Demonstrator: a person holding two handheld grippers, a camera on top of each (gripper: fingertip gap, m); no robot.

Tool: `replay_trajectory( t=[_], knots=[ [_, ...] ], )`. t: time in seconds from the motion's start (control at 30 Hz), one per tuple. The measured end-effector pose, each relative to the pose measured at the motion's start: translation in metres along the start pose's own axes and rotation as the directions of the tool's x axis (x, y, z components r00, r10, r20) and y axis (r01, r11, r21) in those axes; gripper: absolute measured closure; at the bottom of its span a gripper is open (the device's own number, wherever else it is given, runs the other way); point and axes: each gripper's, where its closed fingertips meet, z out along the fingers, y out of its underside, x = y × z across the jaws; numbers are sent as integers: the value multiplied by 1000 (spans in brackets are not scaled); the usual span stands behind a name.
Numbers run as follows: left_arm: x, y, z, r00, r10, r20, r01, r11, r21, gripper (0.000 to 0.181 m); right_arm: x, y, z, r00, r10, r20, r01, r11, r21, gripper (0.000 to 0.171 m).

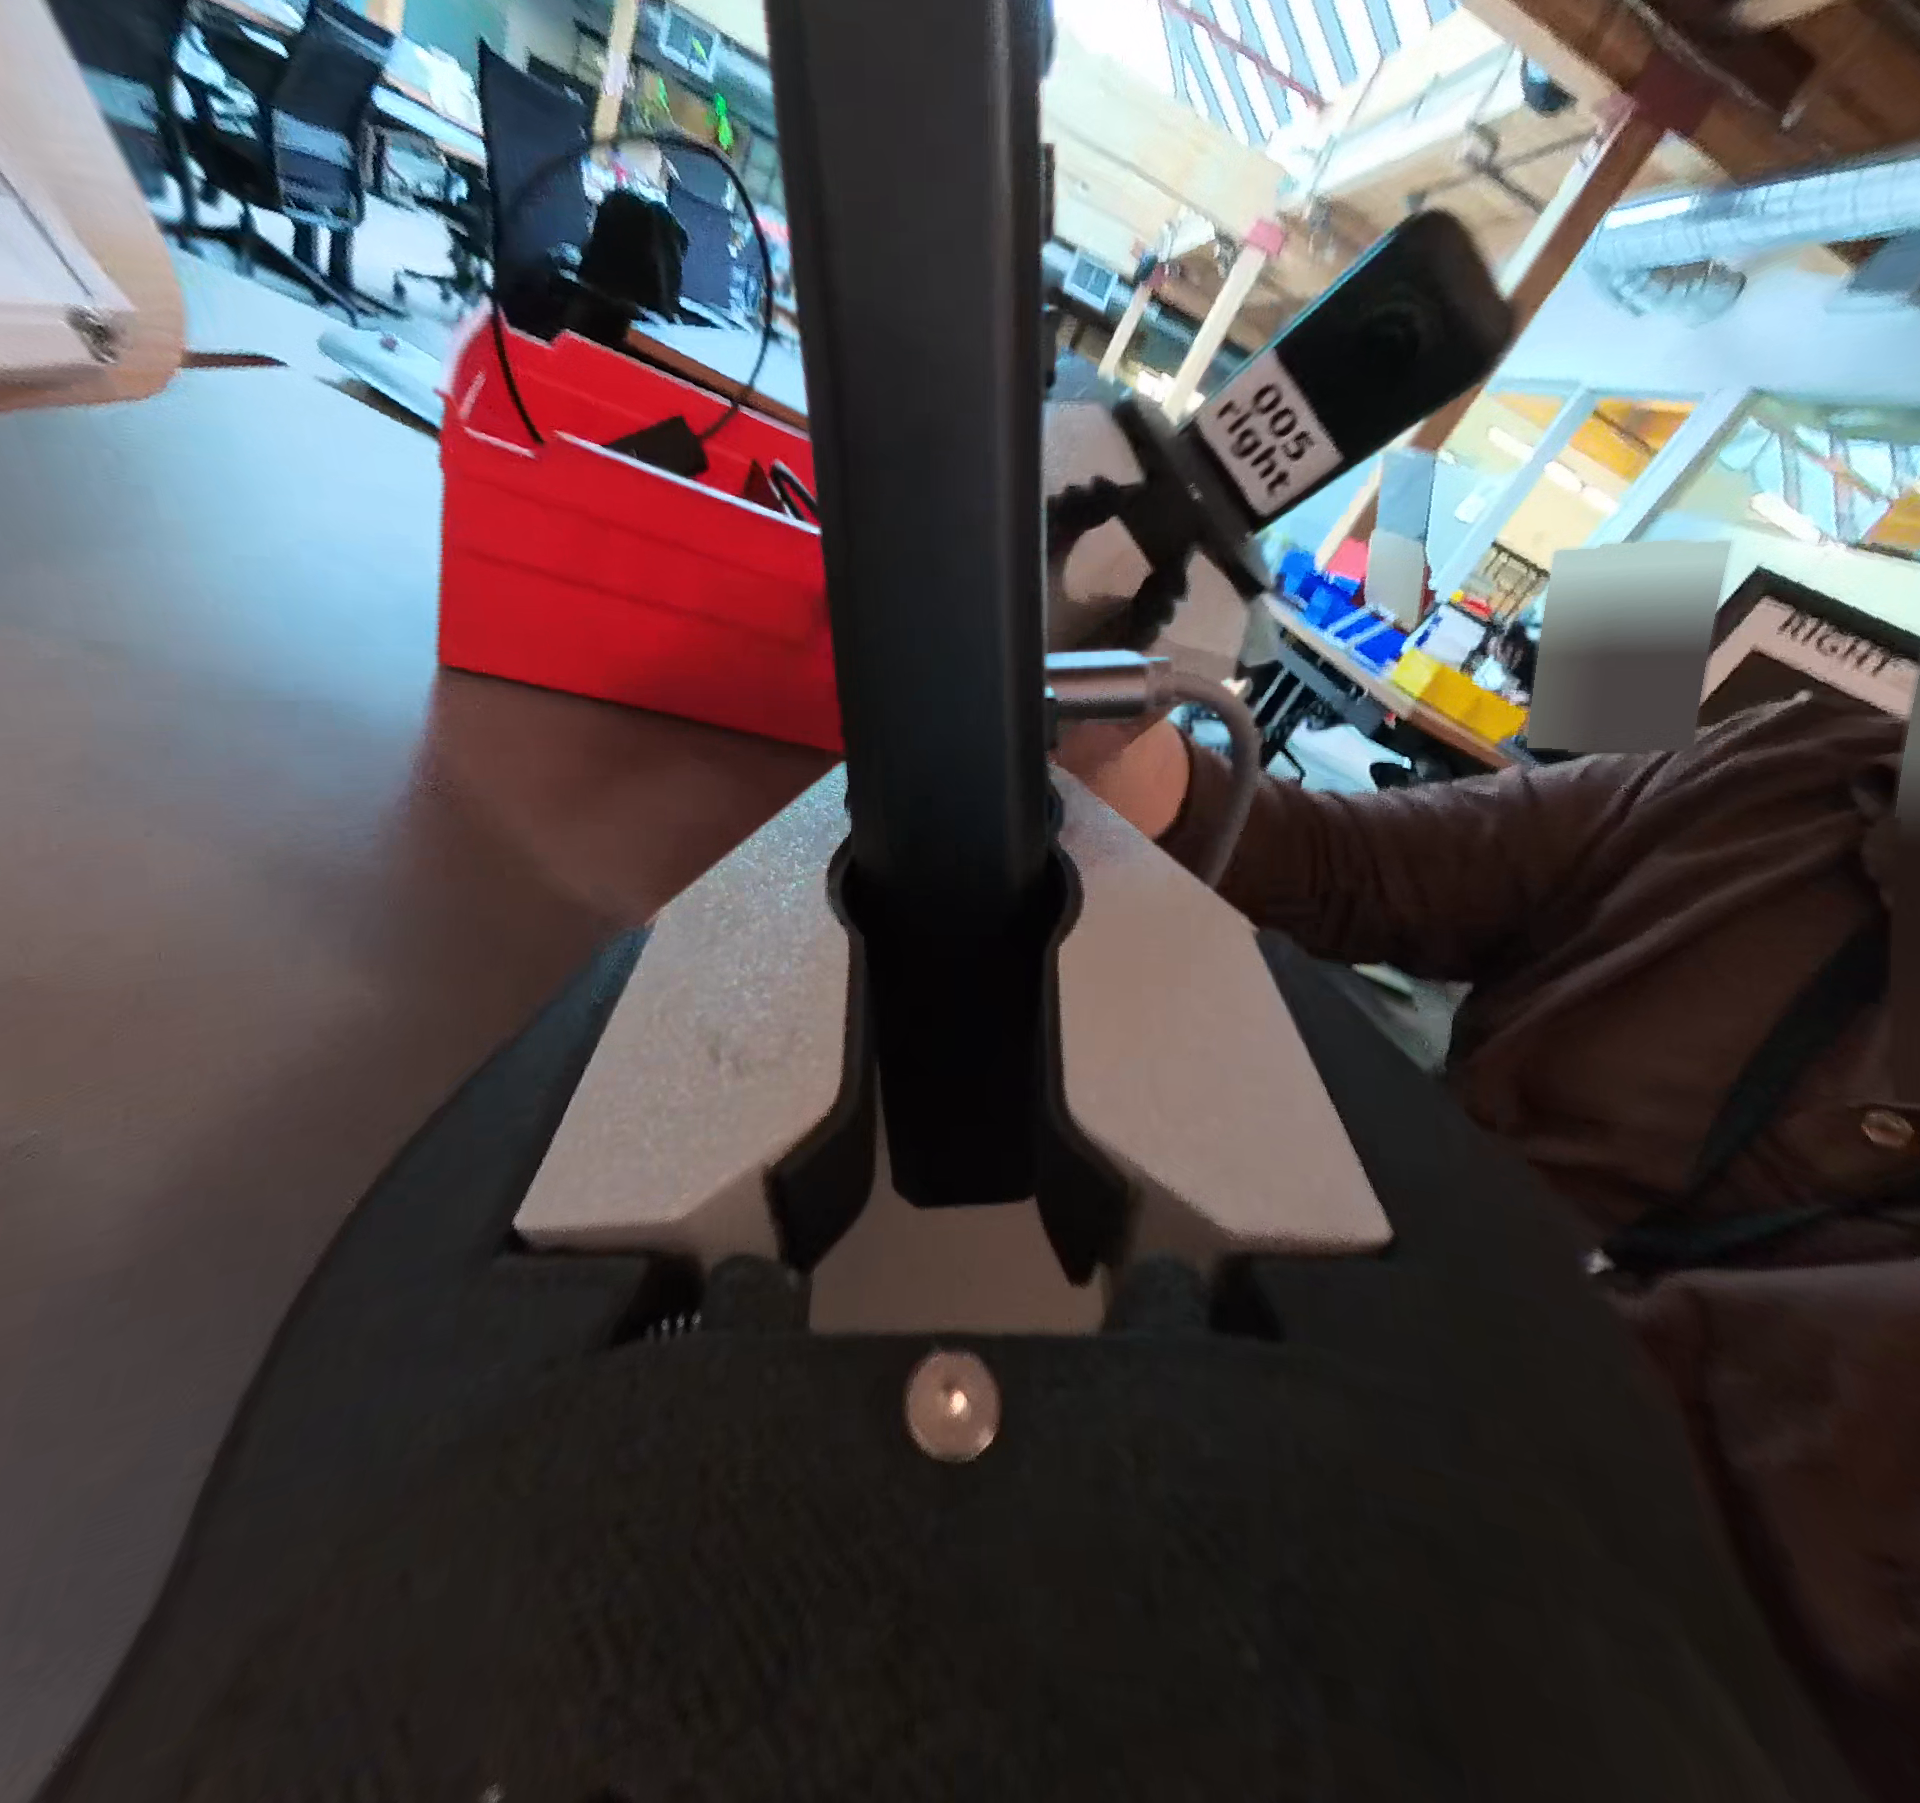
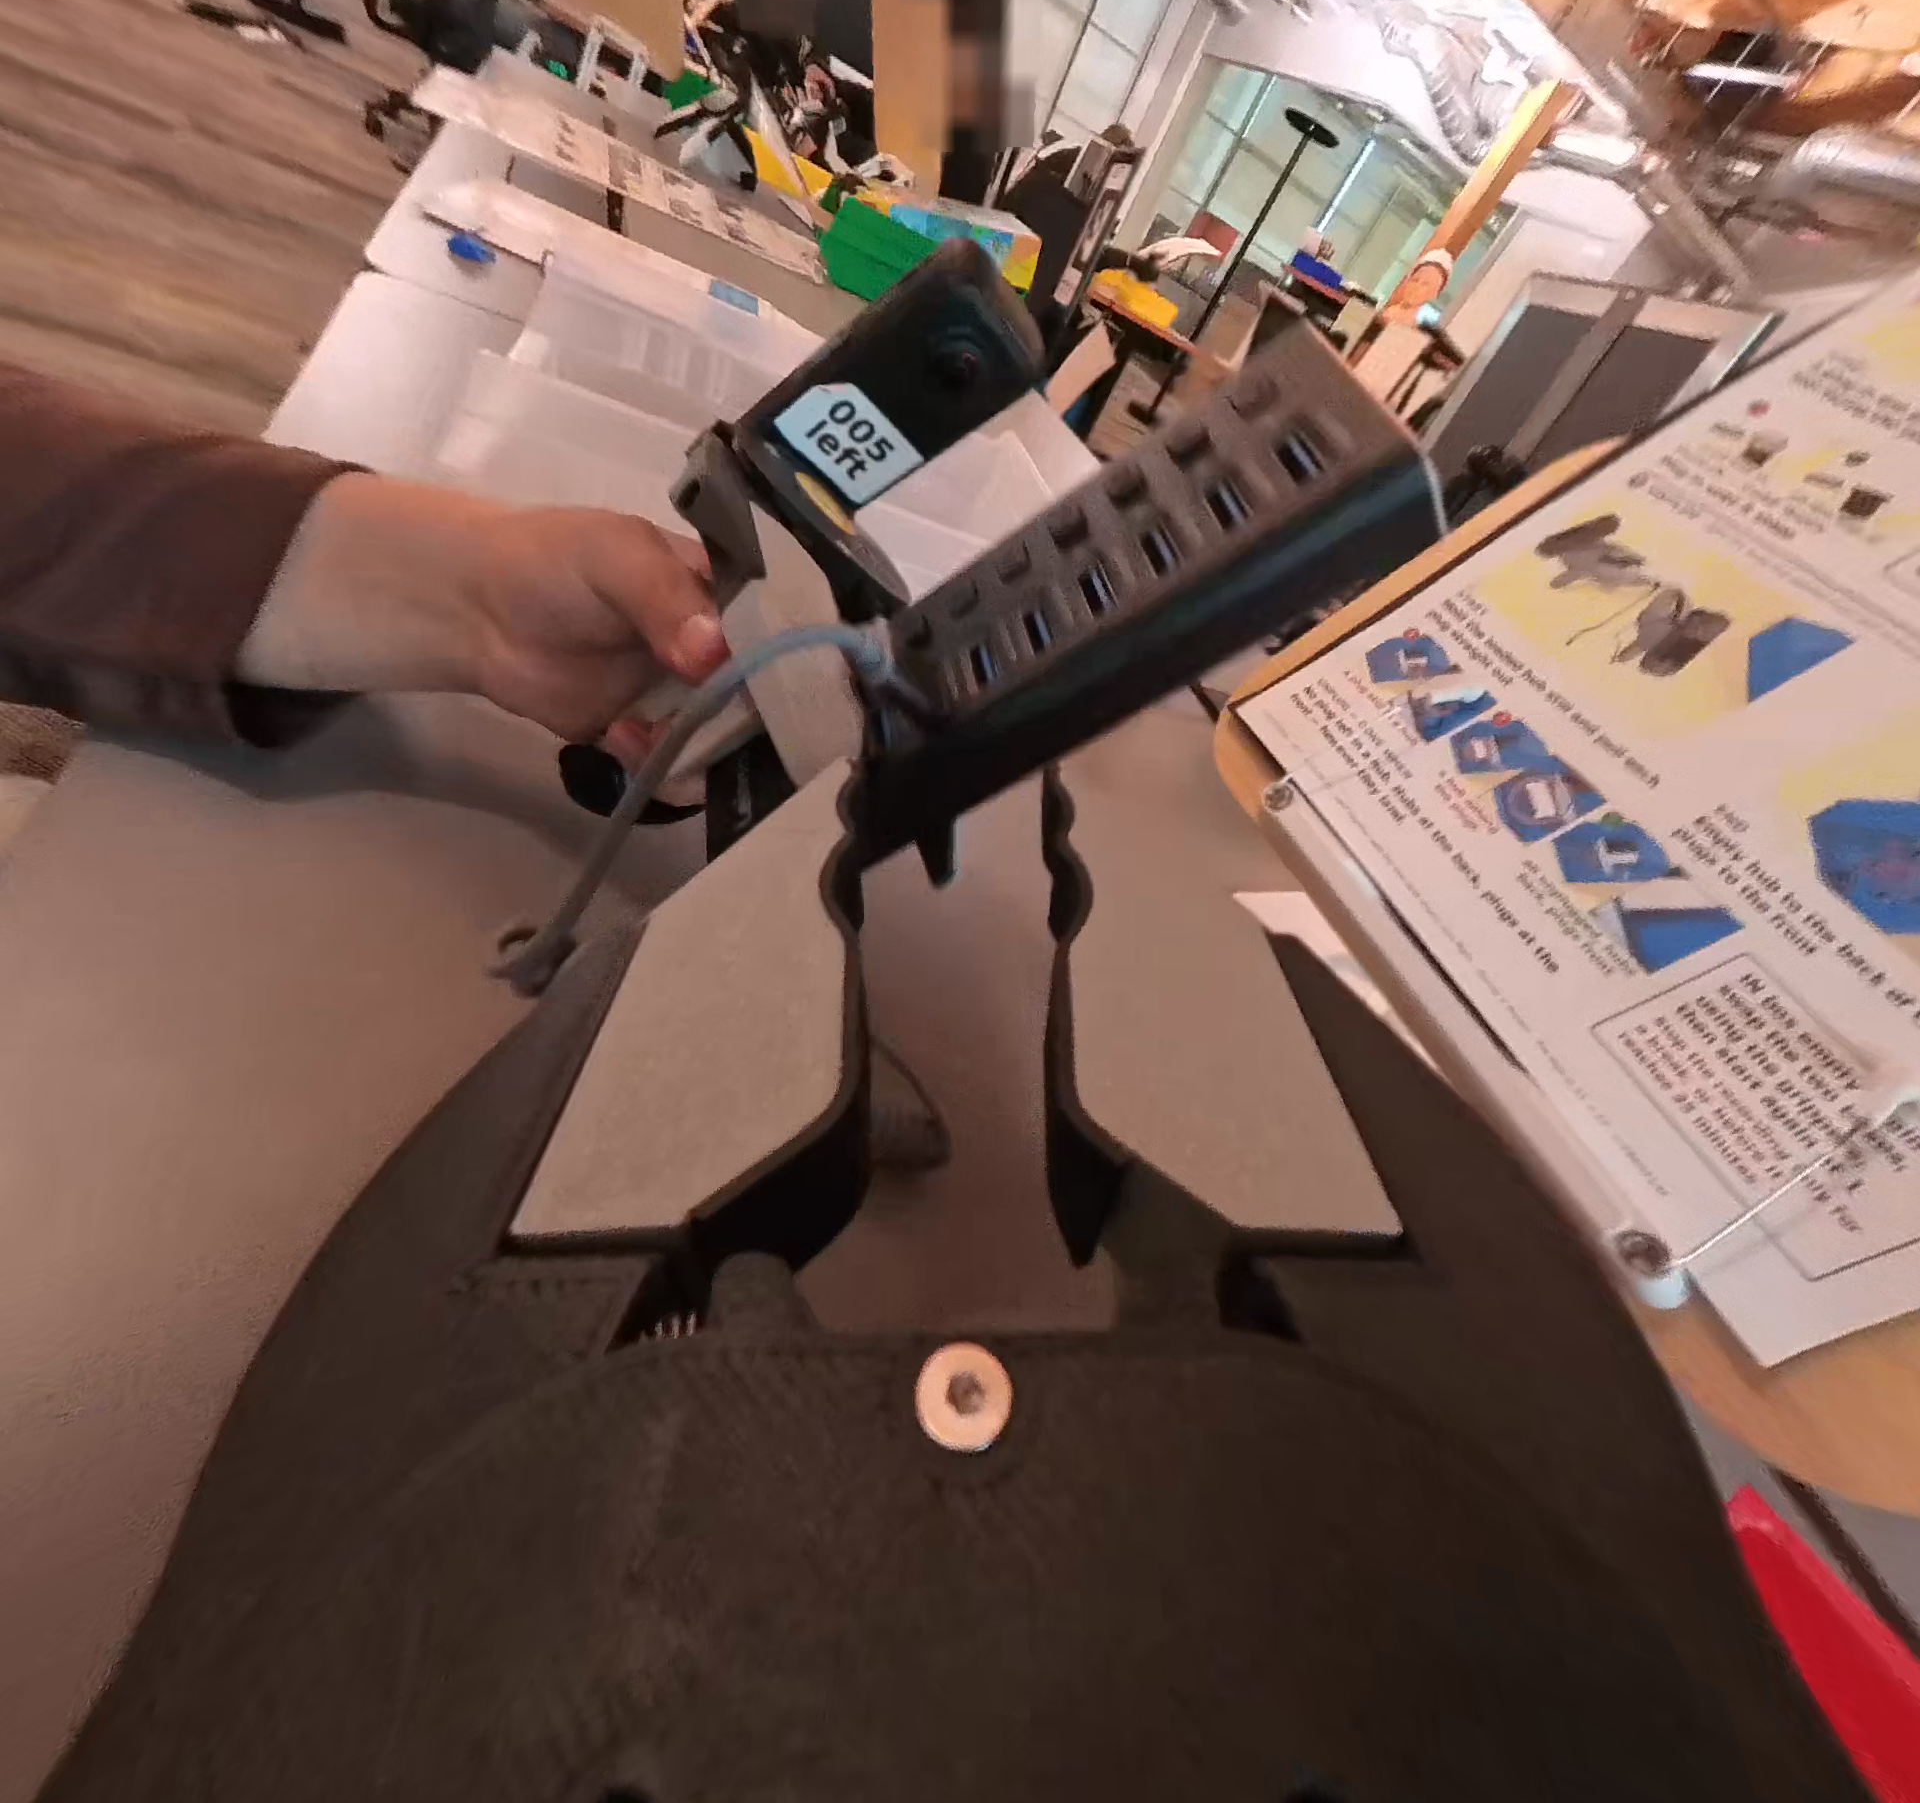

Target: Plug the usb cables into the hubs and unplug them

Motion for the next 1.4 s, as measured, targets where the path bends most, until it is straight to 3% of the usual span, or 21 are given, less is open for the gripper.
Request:
replay_trajectory(
  t=[0.17, 0.47, 0.73, 1.4],
  knots=[
    [-3, 12, 10, 1000, -18, 13, 19, 998, -62, 154, -11, 4, 6, 956, -281, -78, 276, 958, -72, 155],
    [-2, 26, 18, 995, -97, -10, 95, 988, -122, 151, -13, 16, 10, 899, -427, -94, 410, 898, -162, 166],
    [4, 25, 22, 995, -94, -34, 89, 989, -117, 144, -15, 13, 10, 964, -262, -37, 257, 961, -102, 167],
    [1, 26, 27, 1000, -11, 14, 12, 993, -118, 147, -21, 11, 8, 972, -234, 13, 234, 971, -48, 165]
  ],
)
